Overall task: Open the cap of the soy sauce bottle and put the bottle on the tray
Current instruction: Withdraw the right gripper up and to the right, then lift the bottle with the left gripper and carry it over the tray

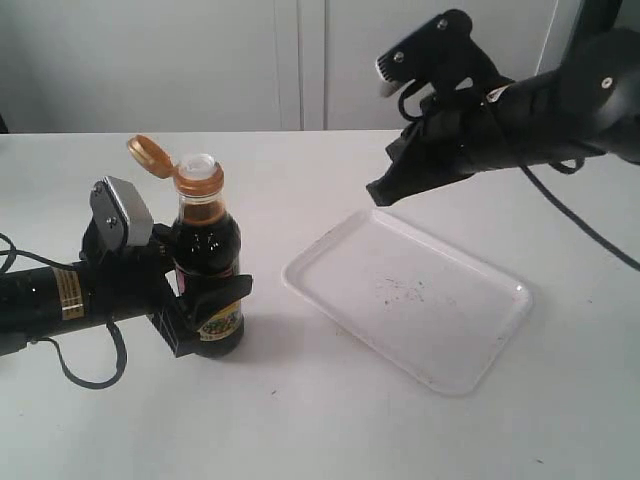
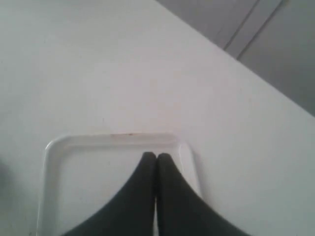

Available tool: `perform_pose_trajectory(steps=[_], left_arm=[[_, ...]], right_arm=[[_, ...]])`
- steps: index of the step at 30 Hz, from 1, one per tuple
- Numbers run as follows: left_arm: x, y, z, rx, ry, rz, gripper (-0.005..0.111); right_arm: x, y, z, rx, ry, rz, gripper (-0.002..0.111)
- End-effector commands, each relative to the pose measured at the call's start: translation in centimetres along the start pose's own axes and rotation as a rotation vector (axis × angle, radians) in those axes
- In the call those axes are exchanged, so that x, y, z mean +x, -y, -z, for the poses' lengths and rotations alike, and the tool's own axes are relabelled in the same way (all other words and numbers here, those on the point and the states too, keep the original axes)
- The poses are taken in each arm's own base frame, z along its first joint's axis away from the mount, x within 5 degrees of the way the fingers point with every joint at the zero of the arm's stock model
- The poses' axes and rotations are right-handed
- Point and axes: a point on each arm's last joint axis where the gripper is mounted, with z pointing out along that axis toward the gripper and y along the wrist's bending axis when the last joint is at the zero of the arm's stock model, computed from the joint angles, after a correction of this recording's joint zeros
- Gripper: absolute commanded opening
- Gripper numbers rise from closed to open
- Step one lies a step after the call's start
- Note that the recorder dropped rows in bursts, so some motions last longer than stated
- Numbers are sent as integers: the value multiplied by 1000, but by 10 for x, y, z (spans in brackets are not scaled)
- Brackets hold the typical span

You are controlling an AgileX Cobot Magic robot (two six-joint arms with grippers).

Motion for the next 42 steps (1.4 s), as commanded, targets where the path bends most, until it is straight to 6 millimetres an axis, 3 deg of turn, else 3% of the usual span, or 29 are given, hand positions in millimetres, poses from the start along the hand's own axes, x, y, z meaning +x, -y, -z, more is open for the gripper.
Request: perform_pose_trajectory(steps=[1,6,13,20,26,42], left_arm=[[2,0,1,-15,-25,1,0],[2,0,1,-17,-25,2,0],[2,-1,1,-31,-21,10,0],[-1,-2,2,-39,-11,5,0],[-21,-1,8,-53,38,-35,0],[-25,-10,9,-140,72,2,0]], right_arm=[[-1,20,13,-50,-78,-39,0],[4,49,25,-14,-145,-111,0],[27,90,37,214,-272,-192,0],[43,119,55,302,-299,-253,0],[45,123,57,313,-302,-271,0],[42,123,56,313,-253,-308,0]])
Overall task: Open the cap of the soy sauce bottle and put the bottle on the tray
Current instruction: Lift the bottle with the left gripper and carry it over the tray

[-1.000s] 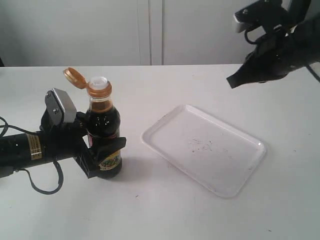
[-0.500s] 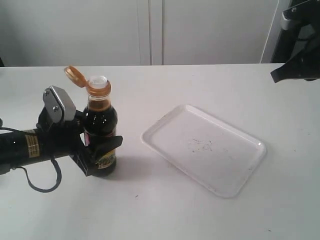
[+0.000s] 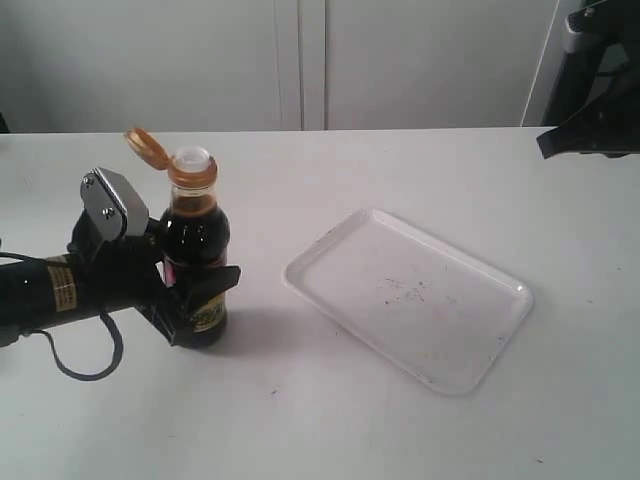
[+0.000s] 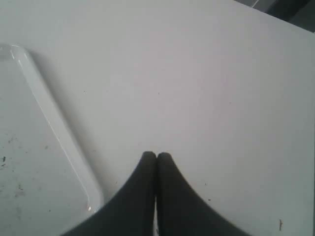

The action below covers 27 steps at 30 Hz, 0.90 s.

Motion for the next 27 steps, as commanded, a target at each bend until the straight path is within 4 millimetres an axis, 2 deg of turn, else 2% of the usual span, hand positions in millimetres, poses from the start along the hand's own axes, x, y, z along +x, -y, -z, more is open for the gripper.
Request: perform_pose_trajectory(steps=[1,6,13,27], left_arm=[[-20,-7,1,-47,123,14,0],[-32,-14,-4,-53,163,28,0],[-47,-22,-10,-54,210,51,0],[-87,5,-39,35,327,5,0]], right_arm=[[-4,2,4,9,34,-17,0],[-5,2,3,12,40,-17,0],[0,2,-13,-1,3,-20,0],[1,1,-20,-12,-9,-34,0]])
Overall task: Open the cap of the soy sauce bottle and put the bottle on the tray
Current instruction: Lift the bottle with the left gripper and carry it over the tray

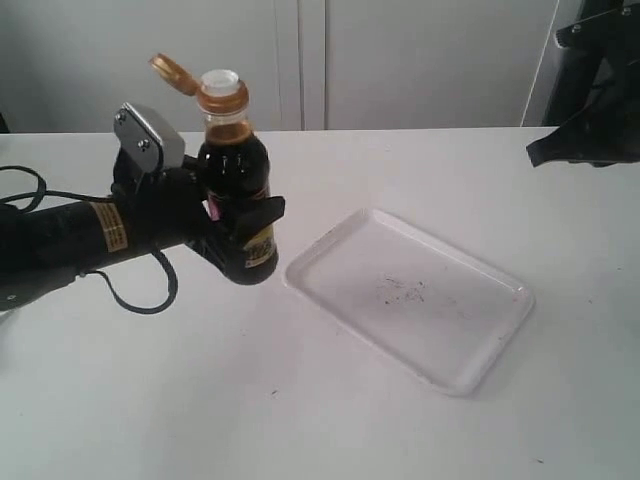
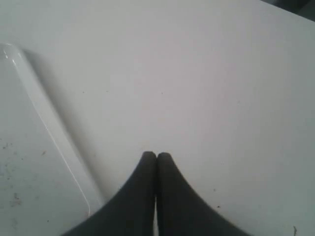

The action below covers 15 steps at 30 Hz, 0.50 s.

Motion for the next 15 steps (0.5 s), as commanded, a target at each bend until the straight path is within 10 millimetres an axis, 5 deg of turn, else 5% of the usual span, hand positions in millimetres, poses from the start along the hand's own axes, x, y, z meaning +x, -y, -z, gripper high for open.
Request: perform_pose_trajectory(steps=[1,15], left_arm=[[-32,10,-9,31,168,1,0],[-60,58,-46,89,290,3,0]], right_arm=[[0,1,-2,-4,-6,-14,0],[11,9,-25,-10,-75,-47,0]])
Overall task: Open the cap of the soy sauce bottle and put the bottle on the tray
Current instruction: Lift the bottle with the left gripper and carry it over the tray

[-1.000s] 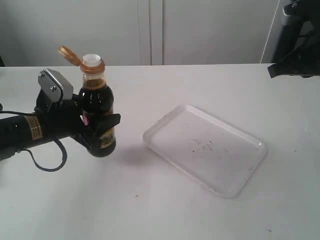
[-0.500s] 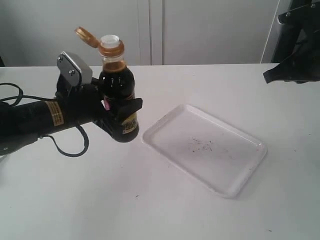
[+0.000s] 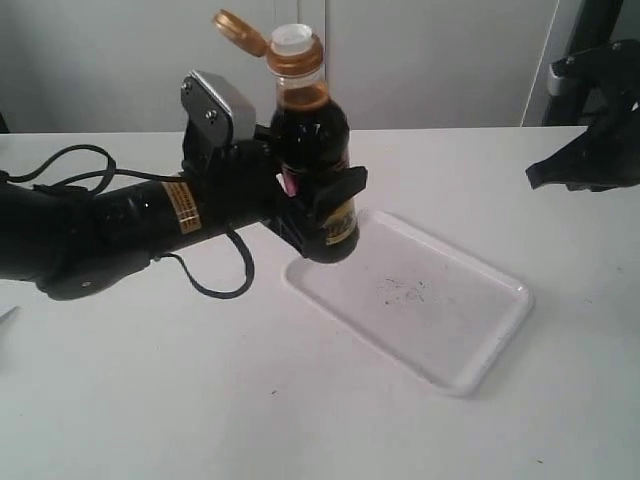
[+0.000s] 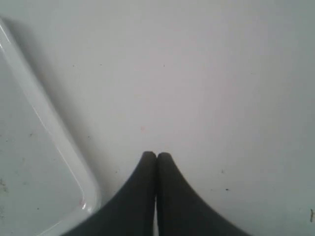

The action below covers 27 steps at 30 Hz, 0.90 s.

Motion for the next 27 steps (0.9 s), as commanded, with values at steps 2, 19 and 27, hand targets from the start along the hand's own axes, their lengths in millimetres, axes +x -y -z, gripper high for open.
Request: perform_pose_trajectory(steps=[2,19,27], left_arm=[[-4,9,-16,-29,123,19,0],[27,14,-78,35,98,60,0],[39,16,-86,40,54,59,0]], right_arm=[[-3,2,2,-3,18,-32,0],[-4,2,2,-7,27,-44,0],[-5,2,2,-4,37,-46,0]])
